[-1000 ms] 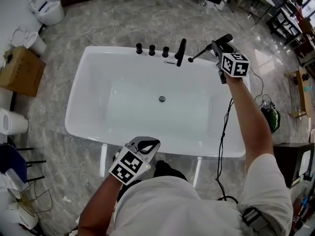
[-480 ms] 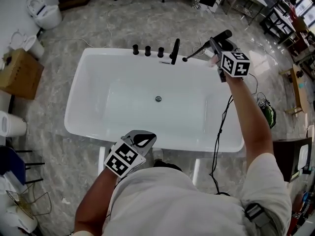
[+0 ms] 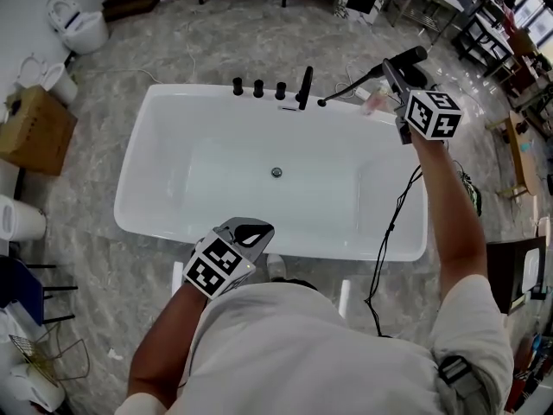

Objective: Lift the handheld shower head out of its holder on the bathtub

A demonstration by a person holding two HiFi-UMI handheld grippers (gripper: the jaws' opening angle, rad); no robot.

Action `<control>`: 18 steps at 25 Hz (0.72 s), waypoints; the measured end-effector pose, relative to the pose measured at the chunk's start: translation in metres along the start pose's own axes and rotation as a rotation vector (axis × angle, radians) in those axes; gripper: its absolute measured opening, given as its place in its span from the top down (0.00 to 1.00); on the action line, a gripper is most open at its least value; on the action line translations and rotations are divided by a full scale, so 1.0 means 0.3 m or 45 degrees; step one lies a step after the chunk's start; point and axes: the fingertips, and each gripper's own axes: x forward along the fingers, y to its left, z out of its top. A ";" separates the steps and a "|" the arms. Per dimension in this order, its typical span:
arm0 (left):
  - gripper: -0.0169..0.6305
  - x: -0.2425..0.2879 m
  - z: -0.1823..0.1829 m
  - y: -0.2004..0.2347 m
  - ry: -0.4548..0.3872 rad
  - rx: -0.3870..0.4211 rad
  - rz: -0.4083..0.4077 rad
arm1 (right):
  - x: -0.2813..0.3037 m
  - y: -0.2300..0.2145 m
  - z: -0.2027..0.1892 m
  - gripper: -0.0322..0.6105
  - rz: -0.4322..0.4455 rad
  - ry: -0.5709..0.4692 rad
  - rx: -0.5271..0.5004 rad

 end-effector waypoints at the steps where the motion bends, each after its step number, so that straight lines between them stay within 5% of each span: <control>1: 0.96 -0.003 -0.001 -0.002 0.000 0.002 -0.001 | -0.018 0.006 0.016 0.72 0.003 -0.006 -0.001; 18: 0.96 -0.038 -0.019 -0.064 -0.008 0.053 -0.070 | -0.316 0.153 0.246 0.72 0.011 -0.111 -0.041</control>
